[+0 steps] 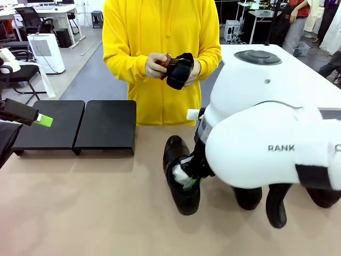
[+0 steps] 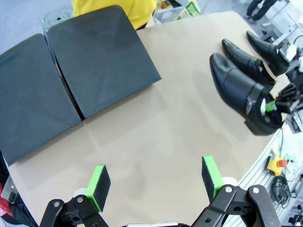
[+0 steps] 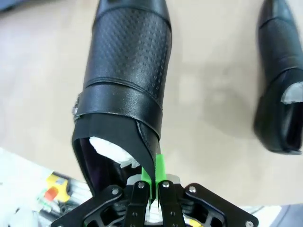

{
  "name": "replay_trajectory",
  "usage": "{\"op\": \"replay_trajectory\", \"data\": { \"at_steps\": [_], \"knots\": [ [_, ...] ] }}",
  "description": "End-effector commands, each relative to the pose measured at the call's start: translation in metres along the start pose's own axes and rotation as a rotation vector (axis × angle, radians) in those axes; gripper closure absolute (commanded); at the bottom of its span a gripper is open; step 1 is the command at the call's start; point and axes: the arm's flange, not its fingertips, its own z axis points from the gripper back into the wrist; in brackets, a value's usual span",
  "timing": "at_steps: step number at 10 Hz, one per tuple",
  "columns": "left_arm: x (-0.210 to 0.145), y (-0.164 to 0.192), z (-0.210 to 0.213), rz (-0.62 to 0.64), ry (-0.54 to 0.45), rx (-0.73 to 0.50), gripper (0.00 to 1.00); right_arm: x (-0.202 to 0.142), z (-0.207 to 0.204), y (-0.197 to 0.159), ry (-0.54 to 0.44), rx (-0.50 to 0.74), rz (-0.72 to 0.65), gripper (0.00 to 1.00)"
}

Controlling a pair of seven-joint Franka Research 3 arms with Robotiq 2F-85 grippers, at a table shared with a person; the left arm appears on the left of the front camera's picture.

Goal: Organize the shoes by placing them on the stand.
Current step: Pick up one Shoe and place it in the middle of the table.

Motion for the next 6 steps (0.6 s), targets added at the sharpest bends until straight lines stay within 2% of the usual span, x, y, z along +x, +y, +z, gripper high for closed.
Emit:
{"op": "replay_trajectory", "data": {
  "at_steps": [1, 6],
  "knots": [
    [0.000, 0.001, 0.000, -0.010, -0.010, -0.018, 0.00, 0.000, -0.021, 0.019, -0.008, 0.027, -0.048, 1.00],
    [0.000, 0.001, 0.000, -0.010, -0.010, -0.018, 0.00, -0.001, -0.054, 0.041, -0.017, 0.063, -0.184, 1.00]
  ]
}}
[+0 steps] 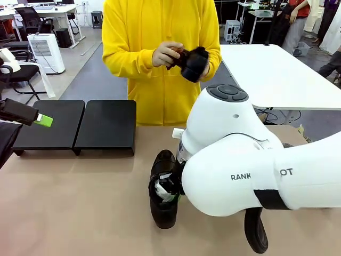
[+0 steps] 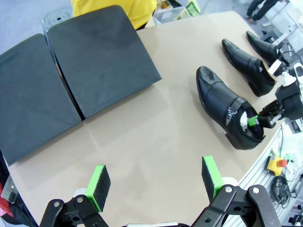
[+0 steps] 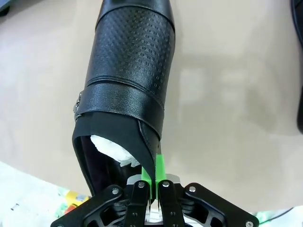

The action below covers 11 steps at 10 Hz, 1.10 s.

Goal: Organize the shoes by placing them on the stand.
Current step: Pick up one Shoe and place it in the middle of the table.

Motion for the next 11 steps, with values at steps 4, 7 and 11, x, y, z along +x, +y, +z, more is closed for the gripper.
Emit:
{"op": "replay_trajectory", "data": {
  "at_steps": [4, 7, 11],
  "knots": [
    [0.000, 0.001, 0.000, -0.010, -0.010, -0.018, 0.00, 0.009, -0.020, 0.012, -0.003, 0.019, -0.066, 1.00],
    [0.000, 0.001, 0.000, -0.010, -0.010, -0.018, 0.00, 0.013, -0.030, 0.010, 0.021, 0.007, -0.045, 0.70],
    [0.000, 0.001, 0.000, -0.010, -0.010, -0.018, 0.00, 0.012, -0.017, 0.001, 0.033, -0.044, -0.007, 0.00]
  ]
}}
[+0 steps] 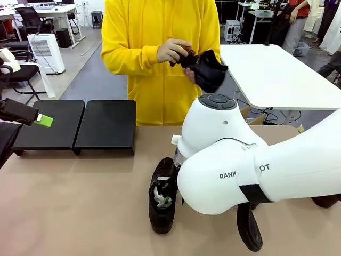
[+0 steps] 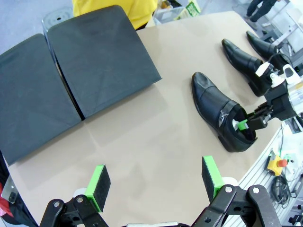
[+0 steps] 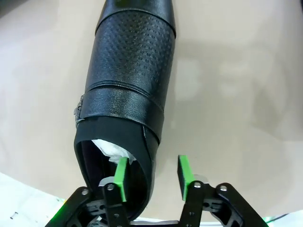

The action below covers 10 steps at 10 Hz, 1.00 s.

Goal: Organize the shoes by placing them on the stand.
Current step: Pick up one Shoe and place it in the middle of the table, then place the Shoe from the middle of the table onto the Shoes Stand.

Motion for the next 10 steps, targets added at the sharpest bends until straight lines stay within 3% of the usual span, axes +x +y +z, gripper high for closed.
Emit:
{"op": "replay_trajectory", "data": {
  "at_steps": [1, 3, 4, 10],
  "knots": [
    [0.000, 0.001, 0.000, -0.010, -0.010, -0.018, 0.00, 0.001, 0.014, 0.001, -0.003, -0.025, 0.025, 0.00],
    [0.000, 0.001, 0.000, -0.010, -0.010, -0.018, 0.00, -0.005, 0.032, -0.003, 0.007, -0.033, 0.058, 0.00],
    [0.000, 0.001, 0.000, -0.010, -0.010, -0.018, 0.00, -0.002, 0.009, -0.001, 0.000, -0.015, 0.010, 0.00],
    [0.000, 0.001, 0.000, -0.010, -0.010, -0.018, 0.00, -0.002, 0.009, -0.001, 0.000, -0.015, 0.010, 0.00]
  ]
}}
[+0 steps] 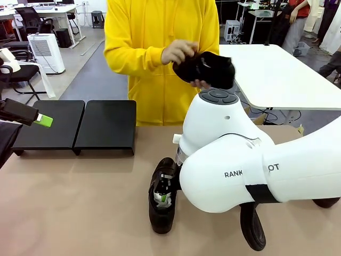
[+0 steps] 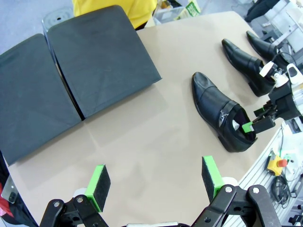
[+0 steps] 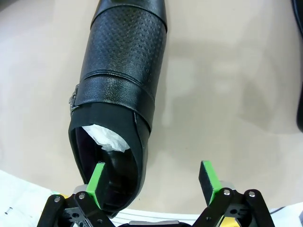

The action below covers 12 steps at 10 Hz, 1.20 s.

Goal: Organize the shoes by placing them on the stand.
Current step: Place the Shoe from the middle of the table onto the Shoes Stand.

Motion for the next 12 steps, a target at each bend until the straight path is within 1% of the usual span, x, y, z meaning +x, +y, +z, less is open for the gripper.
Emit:
{"op": "replay_trajectory", "data": {
  "at_steps": [1, 4, 5, 6, 7, 8, 9, 10, 11, 12],
  "knots": [
    [0.000, 0.001, 0.000, -0.010, -0.010, -0.018, 0.00, 0.002, -0.001, 0.002, -0.013, 0.014, -0.008, 0.00],
    [0.000, 0.001, 0.000, -0.010, -0.010, -0.018, 0.00, 0.000, 0.000, 0.000, 0.000, 0.000, 0.000, 0.00],
    [0.000, 0.000, 0.000, 0.000, 0.000, 0.000, 0.00, -0.009, 0.023, -0.019, -0.059, -0.017, -0.038, 0.00],
    [0.000, -0.034, -0.017, -0.108, 0.012, -0.014, 0.00, -0.014, 0.054, -0.048, -0.108, -0.004, -0.112, 0.00],
    [-0.001, -0.064, -0.030, -0.156, 0.019, -0.019, 0.00, -0.019, 0.078, -0.072, -0.176, -0.017, -0.180, 0.00],
    [-0.001, -0.106, -0.048, -0.166, 0.063, 0.011, 0.00, -0.020, 0.099, -0.107, -0.235, -0.044, -0.295, 0.00],
    [-0.004, -0.134, -0.061, -0.136, 0.089, 0.068, 0.00, -0.020, 0.110, -0.134, -0.267, -0.037, -0.387, 0.00],
    [-0.005, -0.160, -0.077, -0.128, 0.163, 0.130, 0.00, -0.021, 0.117, -0.155, -0.284, -0.035, -0.457, 0.00],
    [-0.008, -0.184, -0.092, -0.136, 0.200, 0.142, 0.00, -0.020, 0.120, -0.172, -0.289, -0.048, -0.524, 0.00],
    [-0.010, -0.201, -0.103, -0.150, 0.168, 0.168, 0.00, -0.017, 0.121, -0.186, -0.276, -0.064, -0.608, 0.00]
  ]
}}
